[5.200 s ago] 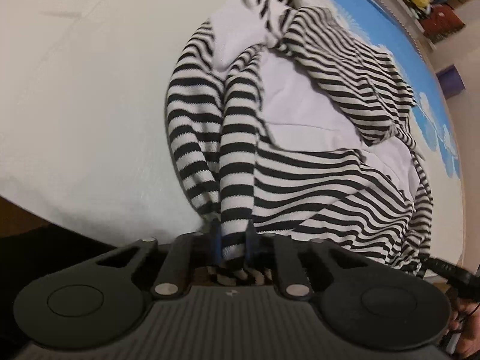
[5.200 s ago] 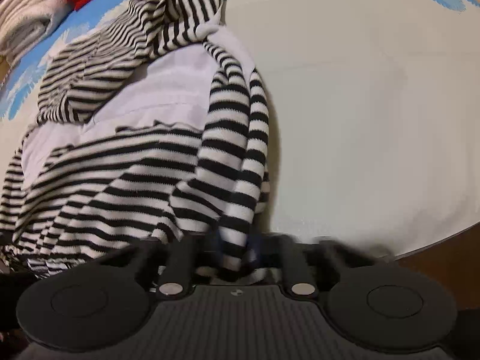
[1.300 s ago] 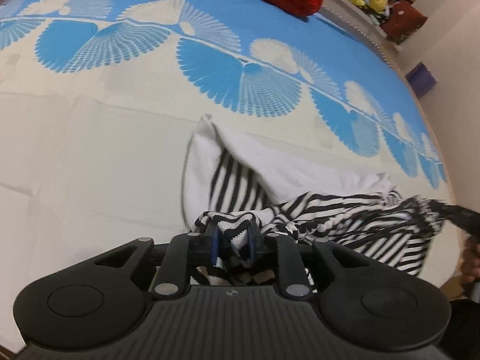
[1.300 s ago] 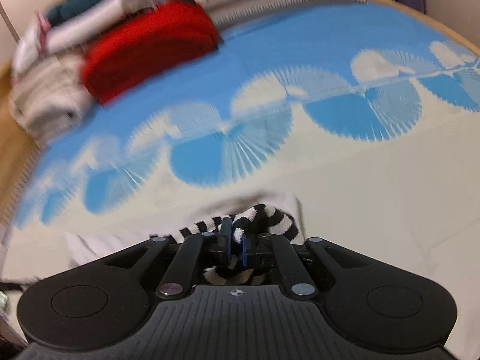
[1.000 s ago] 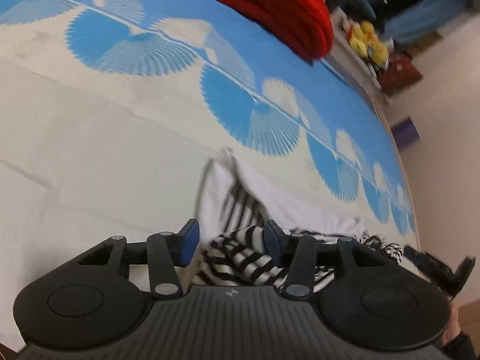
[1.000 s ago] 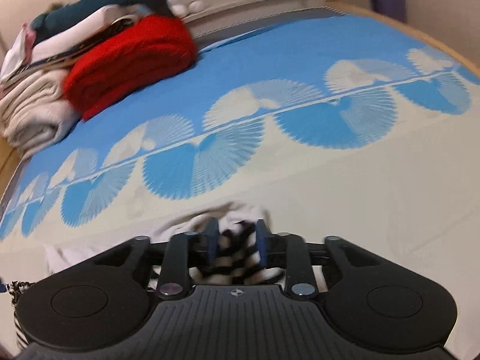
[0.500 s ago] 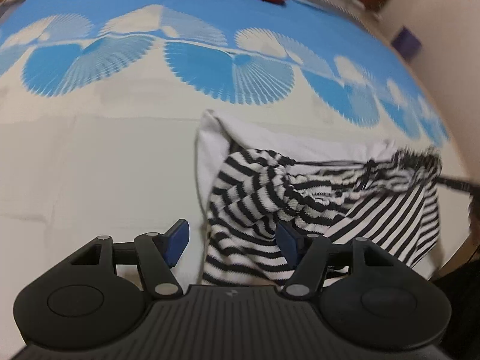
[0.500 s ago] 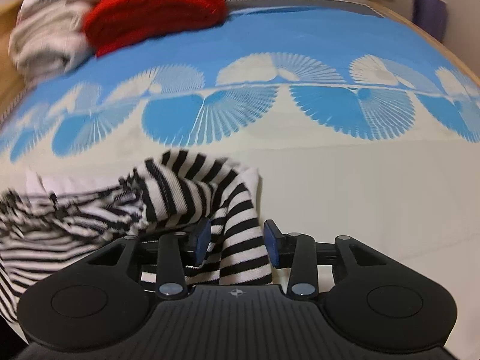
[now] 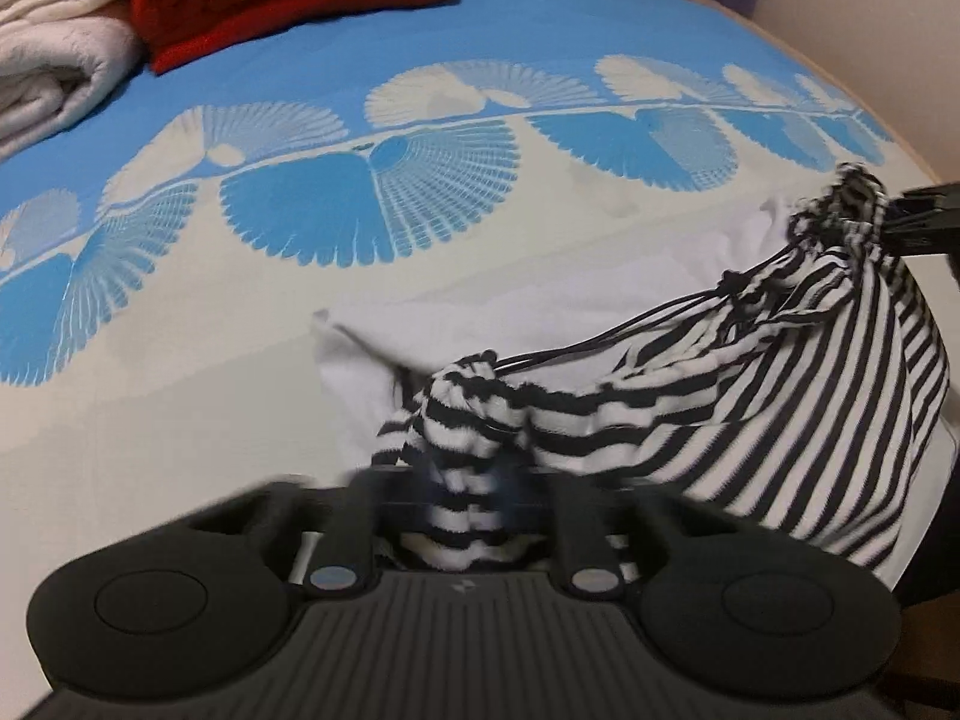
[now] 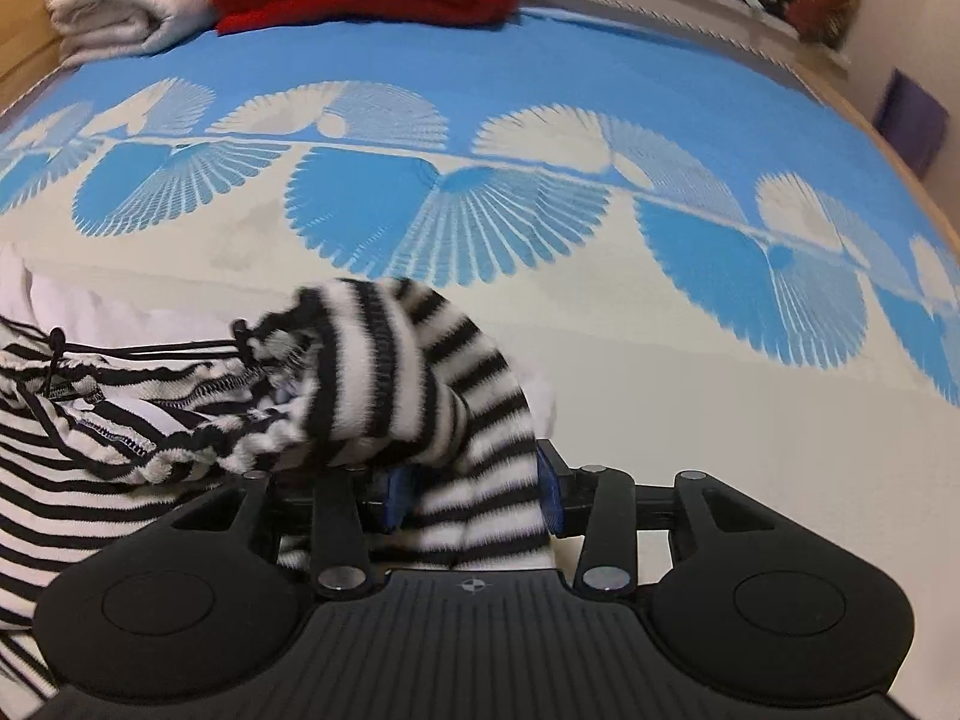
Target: Fold small clothes
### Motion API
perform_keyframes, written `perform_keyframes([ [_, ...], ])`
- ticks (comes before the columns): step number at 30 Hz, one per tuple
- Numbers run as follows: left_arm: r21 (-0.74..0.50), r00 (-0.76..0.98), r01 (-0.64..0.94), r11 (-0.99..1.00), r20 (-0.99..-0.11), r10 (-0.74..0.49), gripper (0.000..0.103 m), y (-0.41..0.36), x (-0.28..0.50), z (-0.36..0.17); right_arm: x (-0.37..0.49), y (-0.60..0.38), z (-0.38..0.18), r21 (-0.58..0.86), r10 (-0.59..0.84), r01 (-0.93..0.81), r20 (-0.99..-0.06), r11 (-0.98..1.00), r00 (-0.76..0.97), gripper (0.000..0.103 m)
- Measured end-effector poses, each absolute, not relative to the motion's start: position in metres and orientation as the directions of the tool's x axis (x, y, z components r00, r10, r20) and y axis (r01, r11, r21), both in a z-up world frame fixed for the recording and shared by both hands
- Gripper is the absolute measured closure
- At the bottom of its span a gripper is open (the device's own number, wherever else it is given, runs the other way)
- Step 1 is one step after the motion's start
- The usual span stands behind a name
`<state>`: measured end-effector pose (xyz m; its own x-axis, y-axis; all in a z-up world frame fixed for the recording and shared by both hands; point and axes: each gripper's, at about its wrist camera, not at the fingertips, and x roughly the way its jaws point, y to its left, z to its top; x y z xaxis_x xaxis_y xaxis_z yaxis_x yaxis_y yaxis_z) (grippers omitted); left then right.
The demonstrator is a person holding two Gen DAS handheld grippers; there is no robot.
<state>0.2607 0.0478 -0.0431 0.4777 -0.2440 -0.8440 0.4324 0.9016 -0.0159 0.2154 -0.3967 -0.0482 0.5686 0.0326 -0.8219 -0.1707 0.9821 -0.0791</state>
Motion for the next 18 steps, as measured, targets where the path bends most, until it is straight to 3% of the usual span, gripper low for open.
perform_keyframes([
  [2, -0.009, 0.549, 0.394, 0.919, -0.799, -0.244, 0.099, 0.056, 0.264, -0.03, 0.22, -0.39, -0.049, -0.093, 0.044, -0.201, -0.809, 0.975, 0.585, 0.06],
  [7, -0.202, 0.706, 0.145, 0.969, -0.665, -0.244, 0.099, 0.104, 0.28, 0.002, 0.234, -0.39, -0.044, -0.045, 0.093, -0.201, -0.775, 0.979, 0.625, 0.058],
  [15, -0.119, 0.689, 0.121, 0.986, -0.705, -0.169, 0.099, 0.094, 0.299, -0.009, 0.248, -0.374, -0.05, -0.051, 0.13, -0.253, -0.753, 0.966, 0.645, 0.056],
  [16, -0.124, 0.685, 0.115, 0.986, -0.709, -0.169, 0.099, 0.094, 0.303, -0.012, 0.25, -0.372, -0.051, -0.057, 0.131, -0.26, -0.75, 0.964, 0.649, 0.063],
  [17, -0.126, 0.679, 0.111, 0.986, -0.715, -0.168, 0.099, 0.095, 0.307, -0.014, 0.251, -0.371, -0.051, -0.059, 0.134, -0.264, -0.744, 0.963, 0.655, 0.081],
  [18, -0.124, 0.677, 0.111, 0.986, -0.718, -0.166, 0.099, 0.095, 0.309, -0.015, 0.252, -0.37, -0.05, -0.058, 0.142, -0.271, -0.738, 0.961, 0.659, 0.093],
])
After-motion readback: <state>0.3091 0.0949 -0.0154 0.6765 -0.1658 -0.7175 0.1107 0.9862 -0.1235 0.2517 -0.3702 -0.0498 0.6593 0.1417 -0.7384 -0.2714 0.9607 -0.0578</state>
